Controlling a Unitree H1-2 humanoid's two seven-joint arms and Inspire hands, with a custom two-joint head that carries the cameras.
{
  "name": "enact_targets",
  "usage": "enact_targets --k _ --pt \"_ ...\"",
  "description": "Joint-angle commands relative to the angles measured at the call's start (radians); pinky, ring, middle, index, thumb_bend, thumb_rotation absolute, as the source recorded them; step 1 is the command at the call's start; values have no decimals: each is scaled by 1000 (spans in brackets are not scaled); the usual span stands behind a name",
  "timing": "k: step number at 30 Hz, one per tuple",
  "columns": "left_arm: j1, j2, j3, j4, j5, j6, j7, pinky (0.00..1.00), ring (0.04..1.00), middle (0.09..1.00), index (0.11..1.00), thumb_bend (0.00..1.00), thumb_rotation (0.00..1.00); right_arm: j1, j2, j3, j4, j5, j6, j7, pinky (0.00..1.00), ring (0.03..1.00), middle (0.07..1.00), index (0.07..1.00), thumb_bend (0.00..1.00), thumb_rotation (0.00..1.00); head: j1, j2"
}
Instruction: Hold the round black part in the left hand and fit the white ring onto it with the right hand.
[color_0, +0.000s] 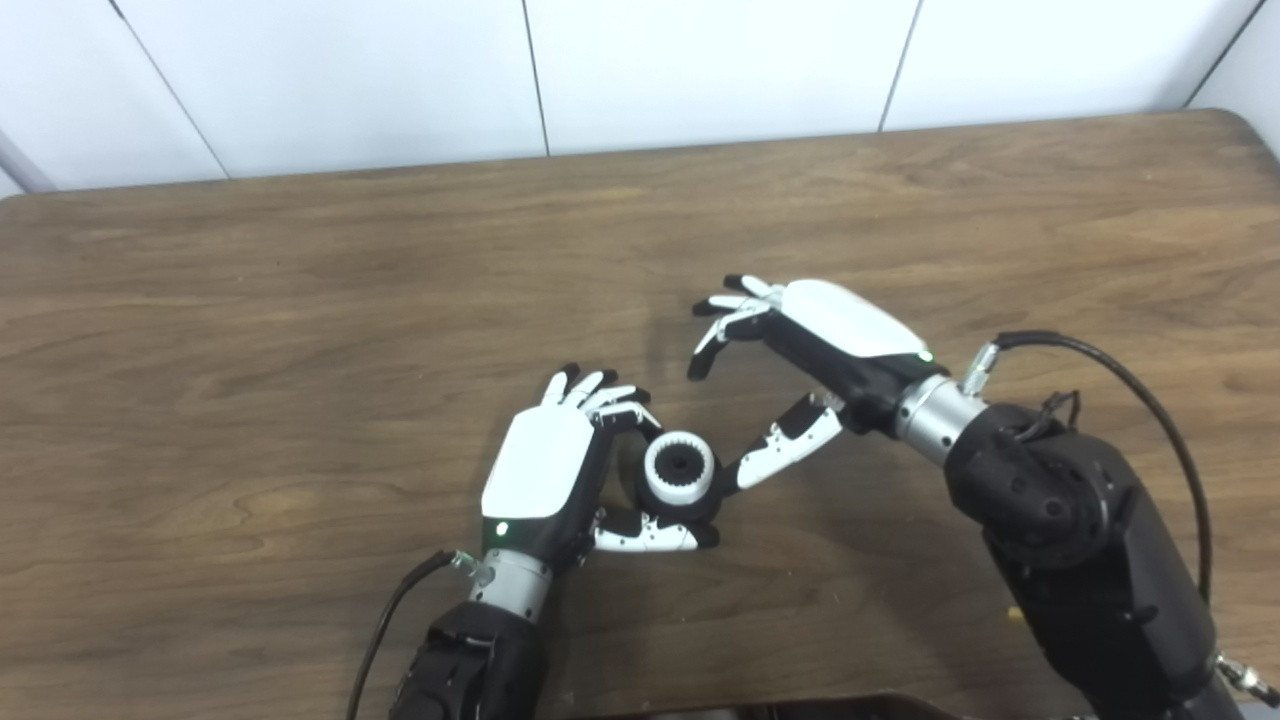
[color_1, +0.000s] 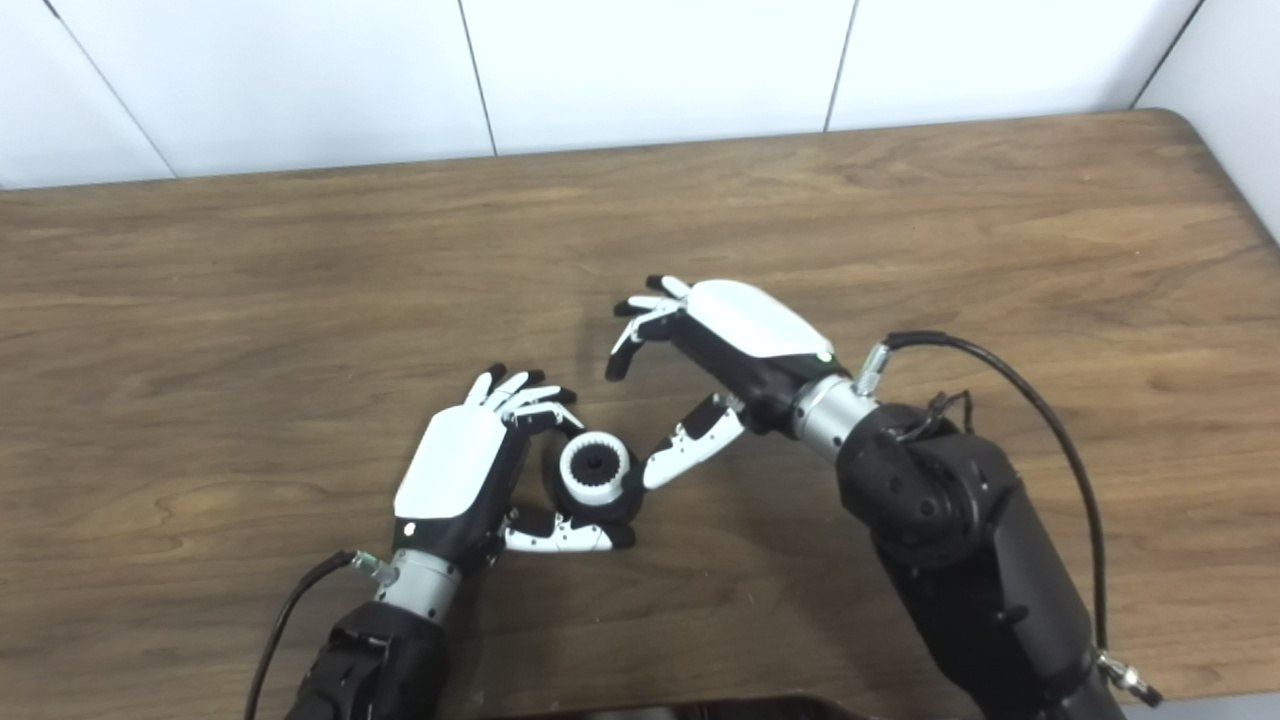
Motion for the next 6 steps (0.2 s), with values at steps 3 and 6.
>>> enact_targets --k 3,6 --pt "-1 8 5 -10 12 3 -16 1000 920 803 485 521 51 -13 -15 -37 -44 11 2 -19 1000 1000 905 657 1000 358 0 -1" --pt "1 7 8 -11 12 3 -14 1000 913 798 486 520 52 -11 -18 -55 -46 21 7 -24 1000 1000 904 661 1000 355 0 -2"
